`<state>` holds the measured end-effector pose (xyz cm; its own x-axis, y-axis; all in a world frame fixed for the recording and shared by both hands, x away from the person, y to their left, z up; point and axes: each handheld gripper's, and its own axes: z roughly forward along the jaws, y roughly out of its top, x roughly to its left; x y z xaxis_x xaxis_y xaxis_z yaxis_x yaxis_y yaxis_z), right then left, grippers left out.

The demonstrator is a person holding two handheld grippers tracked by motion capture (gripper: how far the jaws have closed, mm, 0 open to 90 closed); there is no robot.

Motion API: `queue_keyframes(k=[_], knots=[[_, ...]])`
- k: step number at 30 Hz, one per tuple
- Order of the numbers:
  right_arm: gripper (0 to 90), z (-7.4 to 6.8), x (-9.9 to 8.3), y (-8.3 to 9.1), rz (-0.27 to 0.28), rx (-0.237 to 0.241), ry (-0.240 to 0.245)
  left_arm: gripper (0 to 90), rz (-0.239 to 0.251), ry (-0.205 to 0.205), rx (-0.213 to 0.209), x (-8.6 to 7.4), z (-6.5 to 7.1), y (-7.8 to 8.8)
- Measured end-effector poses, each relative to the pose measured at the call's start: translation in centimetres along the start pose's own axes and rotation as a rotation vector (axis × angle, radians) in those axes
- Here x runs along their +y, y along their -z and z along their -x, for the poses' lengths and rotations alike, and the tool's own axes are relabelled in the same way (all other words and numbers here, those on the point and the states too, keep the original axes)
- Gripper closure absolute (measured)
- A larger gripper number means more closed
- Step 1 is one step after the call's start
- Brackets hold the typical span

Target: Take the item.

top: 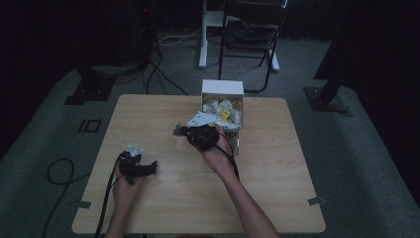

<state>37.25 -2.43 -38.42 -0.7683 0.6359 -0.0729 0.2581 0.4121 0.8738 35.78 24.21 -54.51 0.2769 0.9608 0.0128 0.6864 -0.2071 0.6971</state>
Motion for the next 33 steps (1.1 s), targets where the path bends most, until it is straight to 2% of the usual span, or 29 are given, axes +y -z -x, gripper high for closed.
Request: queue_keyframes(k=[12, 25, 33], knots=[[90.0, 0.8, 1.4, -0.4, 0.001, -0.008, -0.012, 9.6, 0.002, 0.002, 0.0, 0.0, 0.0, 0.0], [90.0, 1.0, 2.5, -1.4, -0.014, -0.024, 0.006, 9.6, 0.001, 0.001, 0.0, 0.0, 0.0, 0.0], [90.0, 1.7, 2.7, -1.6, -0.009, -0.033, -0.018, 9.6, 0.001, 0.001, 0.0, 0.0, 0.0, 0.0]])
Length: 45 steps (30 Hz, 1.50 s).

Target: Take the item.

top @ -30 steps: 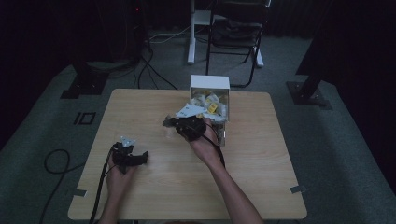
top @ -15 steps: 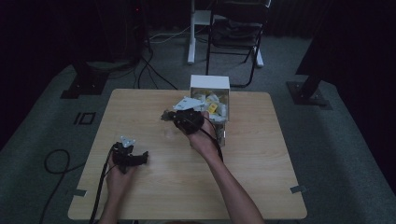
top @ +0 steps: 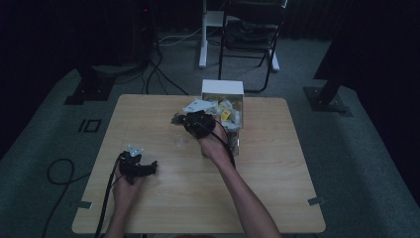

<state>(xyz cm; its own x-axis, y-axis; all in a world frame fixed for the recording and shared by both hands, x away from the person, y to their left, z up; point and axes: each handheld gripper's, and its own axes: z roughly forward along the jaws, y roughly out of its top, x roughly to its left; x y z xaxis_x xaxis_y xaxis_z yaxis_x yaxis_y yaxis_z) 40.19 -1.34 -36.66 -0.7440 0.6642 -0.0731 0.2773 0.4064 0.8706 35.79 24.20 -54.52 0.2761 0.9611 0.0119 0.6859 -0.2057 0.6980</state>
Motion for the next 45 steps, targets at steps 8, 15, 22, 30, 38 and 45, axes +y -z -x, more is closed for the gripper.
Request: queue_keyframes(k=[8, 15, 22, 30, 38, 45], knots=[[90.0, 1.2, 0.7, -0.1, 0.01, -0.011, -0.04, 9.7, 0.0, -0.001, 0.0, 0.0, 0.0, 0.0], [90.0, 1.6, 1.7, -0.4, -0.001, -0.027, -0.035, 9.7, 0.0, -0.001, 0.0, 0.0, 0.0, 0.0], [90.0, 1.8, 2.4, -1.0, -0.011, -0.033, -0.031, 9.7, -0.002, -0.004, 0.001, 0.0, 0.0, 0.0], [90.0, 2.2, 3.4, -2.0, -0.033, -0.04, -0.041, 9.7, -0.003, -0.006, 0.0, 0.0, 0.0, 0.0], [90.0, 2.5, 4.4, -3.0, -0.052, -0.046, -0.051, 9.6, -0.003, -0.005, 0.001, 0.0, 0.0, 0.0], [90.0, 2.6, 4.9, -3.7, -0.069, -0.053, -0.057, 9.7, -0.004, -0.007, 0.0, 0.0, 0.0, 0.0]])
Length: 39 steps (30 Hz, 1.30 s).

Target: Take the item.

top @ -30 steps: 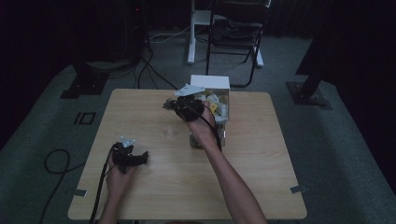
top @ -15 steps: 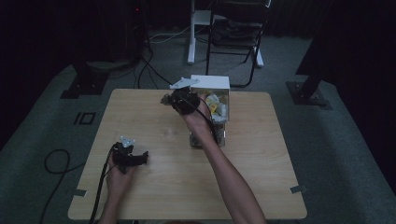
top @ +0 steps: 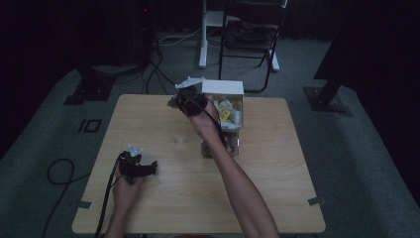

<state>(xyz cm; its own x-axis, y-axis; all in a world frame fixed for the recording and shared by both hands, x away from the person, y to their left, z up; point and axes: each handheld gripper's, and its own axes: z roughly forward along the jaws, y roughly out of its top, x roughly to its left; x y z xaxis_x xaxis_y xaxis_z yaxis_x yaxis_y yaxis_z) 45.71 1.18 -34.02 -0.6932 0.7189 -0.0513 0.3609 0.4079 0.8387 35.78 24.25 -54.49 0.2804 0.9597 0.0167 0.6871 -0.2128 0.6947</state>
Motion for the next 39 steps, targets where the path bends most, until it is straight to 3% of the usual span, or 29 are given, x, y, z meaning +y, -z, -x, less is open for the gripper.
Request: queue_keyframes(k=[15, 16, 18, 19, 20, 33, 39], knots=[[90.0, 0.1, 0.0, -0.7, -0.044, -0.01, 0.002, 9.7, 0.001, 0.001, 0.0, 0.0, 0.0, 0.0], [87.2, 0.1, 0.0, -0.8, -0.049, -0.01, 0.001, 9.6, 0.001, 0.001, 0.0, 0.0, 0.0, 0.0], [62.8, 0.2, 0.1, -0.7, -0.038, -0.011, -0.009, 9.7, -0.001, -0.001, 0.0, 0.0, 0.0, 0.0], [62.8, 0.2, 0.1, -0.7, -0.038, -0.011, -0.009, 9.7, -0.001, -0.002, 0.0, 0.0, 0.0, 0.0], [56.3, 0.3, 0.2, -0.5, -0.013, -0.008, -0.027, 9.7, -0.002, -0.002, 0.0, 0.0, 0.0, 0.0], [49.8, 0.1, -0.5, 0.8, -0.007, 0.008, -0.019, 9.7, 0.002, 0.002, 0.0, 0.0, 0.0, 0.0], [50.0, -0.9, -1.8, 2.1, 0.023, 0.058, 0.005, 9.7, 0.005, 0.006, 0.0, 0.0, 0.0, 0.0]])
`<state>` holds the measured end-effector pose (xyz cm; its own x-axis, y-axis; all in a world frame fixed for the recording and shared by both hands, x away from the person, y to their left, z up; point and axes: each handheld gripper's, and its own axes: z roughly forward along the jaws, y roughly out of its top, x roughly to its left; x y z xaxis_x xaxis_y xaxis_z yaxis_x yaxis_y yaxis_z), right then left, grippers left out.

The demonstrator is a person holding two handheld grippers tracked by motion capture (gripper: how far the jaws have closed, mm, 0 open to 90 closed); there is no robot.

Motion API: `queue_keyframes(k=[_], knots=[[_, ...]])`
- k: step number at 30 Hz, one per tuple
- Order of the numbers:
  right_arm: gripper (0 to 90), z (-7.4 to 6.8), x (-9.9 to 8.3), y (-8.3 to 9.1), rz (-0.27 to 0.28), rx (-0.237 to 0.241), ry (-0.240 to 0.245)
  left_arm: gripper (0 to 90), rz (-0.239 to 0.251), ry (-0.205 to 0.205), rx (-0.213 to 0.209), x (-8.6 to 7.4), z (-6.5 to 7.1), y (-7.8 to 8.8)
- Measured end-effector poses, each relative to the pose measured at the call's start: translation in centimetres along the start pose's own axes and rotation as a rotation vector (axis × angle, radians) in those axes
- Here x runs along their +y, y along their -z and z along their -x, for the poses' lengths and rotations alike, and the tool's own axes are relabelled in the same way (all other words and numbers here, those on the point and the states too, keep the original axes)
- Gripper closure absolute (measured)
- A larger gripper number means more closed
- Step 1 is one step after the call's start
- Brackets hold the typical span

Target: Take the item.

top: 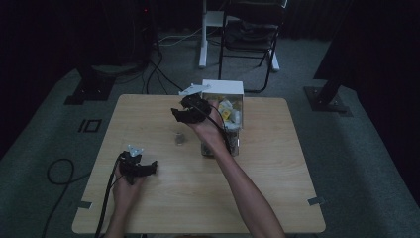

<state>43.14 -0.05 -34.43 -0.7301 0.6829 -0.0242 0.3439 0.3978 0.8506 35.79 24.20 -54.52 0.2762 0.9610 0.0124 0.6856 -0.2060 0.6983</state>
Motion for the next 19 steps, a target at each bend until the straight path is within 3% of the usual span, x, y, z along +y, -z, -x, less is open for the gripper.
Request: queue_keyframes(k=[4, 9, 14, 19], knots=[[51.6, -0.7, -0.7, 0.9, 0.027, 0.04, 0.024, 9.6, 0.0, 0.001, -0.001, 0.0, 0.0, 0.0], [52.2, -2.5, -2.9, 2.5, 0.046, 0.09, 0.076, 9.6, -0.001, 0.0, 0.0, 0.0, 0.0, 0.0], [52.2, -3.8, -4.8, 3.2, 0.045, 0.106, 0.107, 9.7, -0.001, 0.0, 0.0, 0.0, 0.0, 0.0], [52.1, -4.2, -6.4, 3.7, 0.043, 0.123, 0.107, 9.7, 0.001, 0.0, 0.0, 0.0, 0.0, 0.0]])
